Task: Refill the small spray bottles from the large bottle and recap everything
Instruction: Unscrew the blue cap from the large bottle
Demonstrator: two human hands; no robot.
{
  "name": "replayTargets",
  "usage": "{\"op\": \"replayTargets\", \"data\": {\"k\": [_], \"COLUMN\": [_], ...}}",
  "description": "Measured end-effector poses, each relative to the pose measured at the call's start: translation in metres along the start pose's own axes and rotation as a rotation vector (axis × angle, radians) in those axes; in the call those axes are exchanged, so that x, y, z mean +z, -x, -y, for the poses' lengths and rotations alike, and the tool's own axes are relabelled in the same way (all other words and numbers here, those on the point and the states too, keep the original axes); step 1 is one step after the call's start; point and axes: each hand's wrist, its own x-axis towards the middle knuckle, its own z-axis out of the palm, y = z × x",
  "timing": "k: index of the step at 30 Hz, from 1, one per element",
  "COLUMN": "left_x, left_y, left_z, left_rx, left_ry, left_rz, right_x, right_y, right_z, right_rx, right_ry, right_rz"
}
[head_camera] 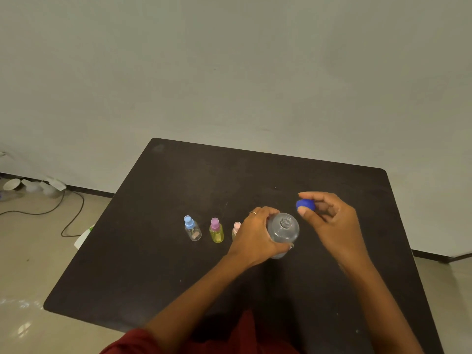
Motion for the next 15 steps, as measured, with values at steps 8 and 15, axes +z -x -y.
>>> {"op": "replayTargets", "data": {"k": [8,15], "left_x": [0.017,0.026], "left_y": [0.005,0.011], "left_z": [0.017,0.029], "left_rx": [-0.068,-0.081], "left_ry": [0.001,0.016], "left_rz": [0.05,0.085], "right_x": [0.006,0.019], "right_y": [0.002,0.019], "right_z": [-0.067,-0.119], "right_rx": [0.463,0.695], "right_ry": [-0.29,-0.466], "right_rz": [-0.238,-0.243]}}
